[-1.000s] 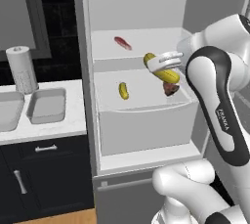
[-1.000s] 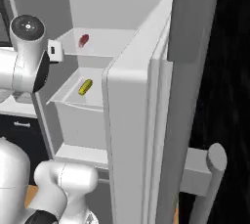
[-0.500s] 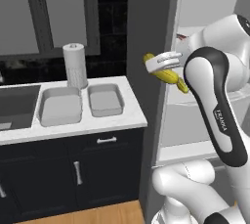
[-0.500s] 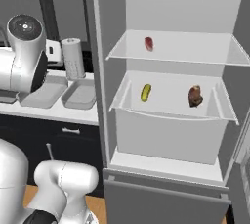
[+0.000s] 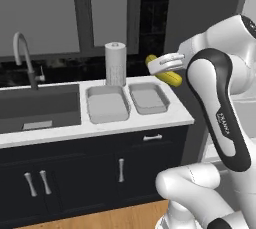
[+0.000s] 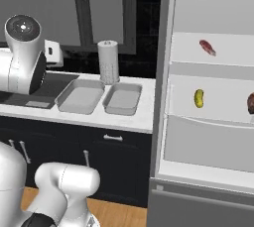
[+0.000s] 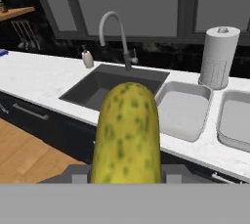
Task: Place one cucumber and one steak in each tupperware on the nearby counter, to pack two identical lunches.
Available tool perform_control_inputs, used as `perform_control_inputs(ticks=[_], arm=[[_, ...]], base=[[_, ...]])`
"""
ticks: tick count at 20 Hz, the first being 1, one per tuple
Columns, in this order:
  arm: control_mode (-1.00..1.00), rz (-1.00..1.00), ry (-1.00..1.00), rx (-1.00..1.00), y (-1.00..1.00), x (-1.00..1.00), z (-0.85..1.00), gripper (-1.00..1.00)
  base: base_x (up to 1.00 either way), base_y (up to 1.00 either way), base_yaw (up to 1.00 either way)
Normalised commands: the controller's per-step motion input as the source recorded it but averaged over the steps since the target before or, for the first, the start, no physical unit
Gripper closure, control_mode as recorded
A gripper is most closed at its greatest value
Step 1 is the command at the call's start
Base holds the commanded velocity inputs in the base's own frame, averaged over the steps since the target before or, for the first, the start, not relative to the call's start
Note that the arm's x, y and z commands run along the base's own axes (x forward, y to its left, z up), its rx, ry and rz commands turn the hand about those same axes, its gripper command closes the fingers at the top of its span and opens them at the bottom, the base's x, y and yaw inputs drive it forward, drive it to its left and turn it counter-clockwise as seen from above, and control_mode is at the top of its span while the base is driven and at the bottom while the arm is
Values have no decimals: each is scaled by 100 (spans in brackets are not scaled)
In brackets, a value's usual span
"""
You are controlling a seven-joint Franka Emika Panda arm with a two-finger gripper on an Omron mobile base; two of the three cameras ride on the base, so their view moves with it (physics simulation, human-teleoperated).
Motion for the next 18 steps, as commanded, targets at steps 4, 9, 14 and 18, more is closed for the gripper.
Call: perform_control_inputs(ticks=[4,9,14,18], arm=[[100,0,0,0,0,0,0,100],[100,0,0,0,0,0,0,100],[100,0,0,0,0,0,0,100],[100,0,0,0,0,0,0,100]], base=[[0,50,0],[0,34,0],[1,30,0],[1,33,0]])
